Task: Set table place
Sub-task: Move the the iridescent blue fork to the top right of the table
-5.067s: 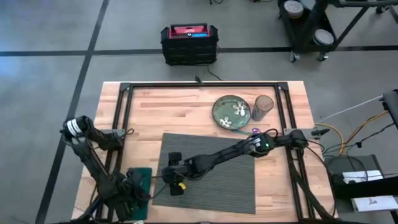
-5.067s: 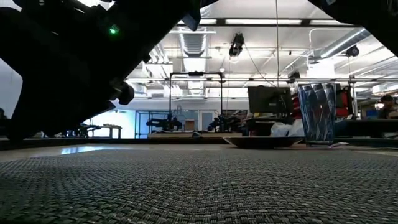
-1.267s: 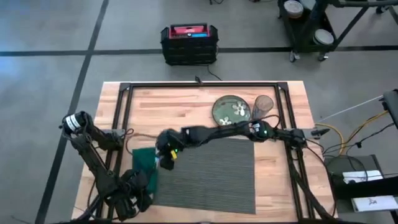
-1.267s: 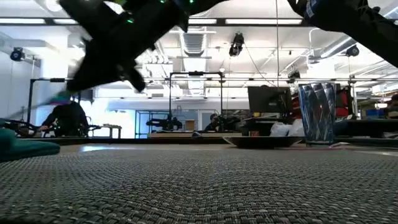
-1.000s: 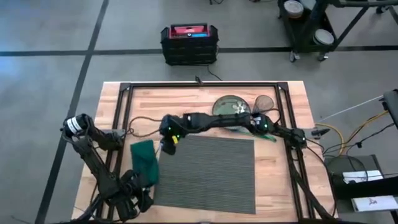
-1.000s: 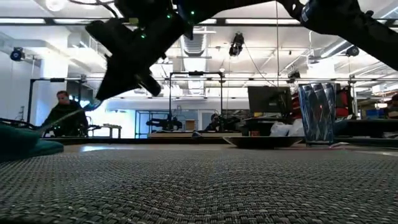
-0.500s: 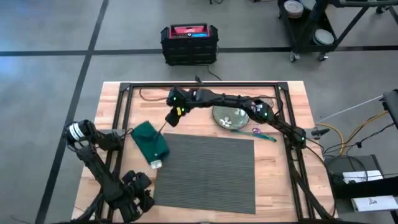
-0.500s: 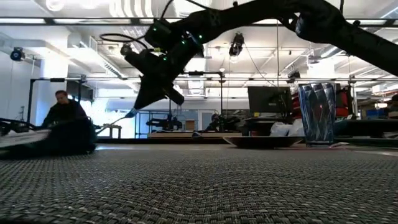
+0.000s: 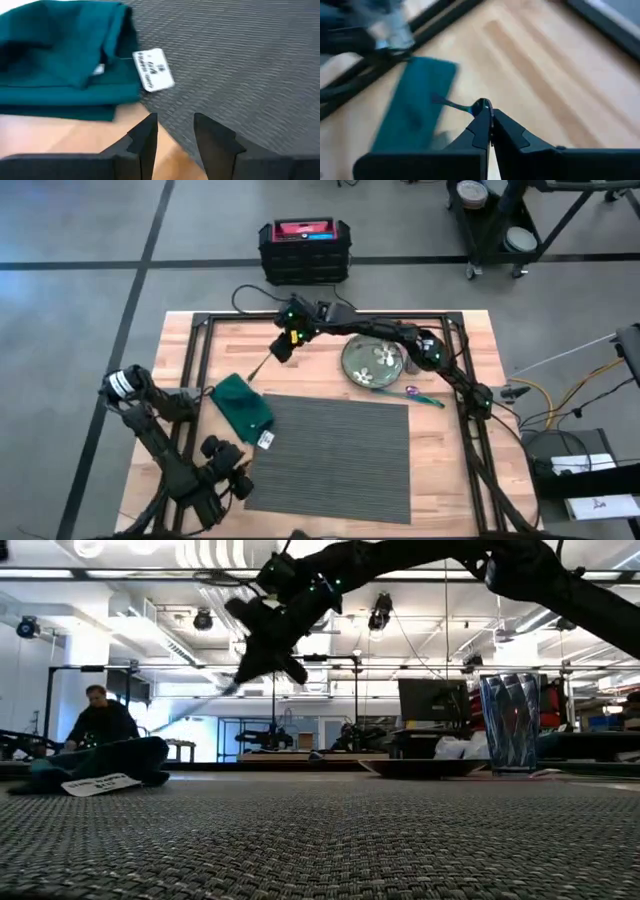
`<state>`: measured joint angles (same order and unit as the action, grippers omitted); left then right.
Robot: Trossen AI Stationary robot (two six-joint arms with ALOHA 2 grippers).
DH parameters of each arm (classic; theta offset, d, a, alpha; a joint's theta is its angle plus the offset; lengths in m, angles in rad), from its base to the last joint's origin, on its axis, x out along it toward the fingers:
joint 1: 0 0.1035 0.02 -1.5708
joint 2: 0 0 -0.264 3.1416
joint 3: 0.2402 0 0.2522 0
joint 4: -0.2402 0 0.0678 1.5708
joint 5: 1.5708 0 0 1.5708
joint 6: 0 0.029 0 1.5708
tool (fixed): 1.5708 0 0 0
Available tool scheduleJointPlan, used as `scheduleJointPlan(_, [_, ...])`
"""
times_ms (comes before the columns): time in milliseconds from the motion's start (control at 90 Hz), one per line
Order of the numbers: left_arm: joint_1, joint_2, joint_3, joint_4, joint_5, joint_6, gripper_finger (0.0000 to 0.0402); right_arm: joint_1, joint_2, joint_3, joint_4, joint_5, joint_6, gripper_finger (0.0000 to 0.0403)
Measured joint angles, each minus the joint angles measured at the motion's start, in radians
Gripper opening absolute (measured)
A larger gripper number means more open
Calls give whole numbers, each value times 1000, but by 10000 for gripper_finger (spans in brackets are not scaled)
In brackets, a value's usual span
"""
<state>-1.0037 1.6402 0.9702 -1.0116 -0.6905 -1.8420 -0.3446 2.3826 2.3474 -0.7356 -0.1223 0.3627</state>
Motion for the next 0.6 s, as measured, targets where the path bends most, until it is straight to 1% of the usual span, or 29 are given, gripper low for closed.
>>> scheduleJointPlan(33, [5, 0, -6, 1, 0, 0, 114, -9, 5, 0, 1, 22, 6, 0])
scheduleJointPlan(122, [4, 0, -16, 17, 13, 0, 114, -25, 40, -4, -7, 37, 13, 0])
scheduleJointPlan(233, [3, 0, -16, 18, 27, 0, 114, -22, 92, -9, -21, 26, 22, 0])
scheduleJointPlan(411, [3, -1, -16, 29, 30, 2, 114, -26, 118, -6, -31, 22, 8, 5])
scheduleJointPlan(500, [3, -2, -16, 34, 31, 3, 114, -26, 120, -6, -42, 30, -15, 23])
scheduleJointPlan(600, [3, -7, -17, 36, 44, 4, 114, -29, 119, -6, -50, 31, -38, 65])
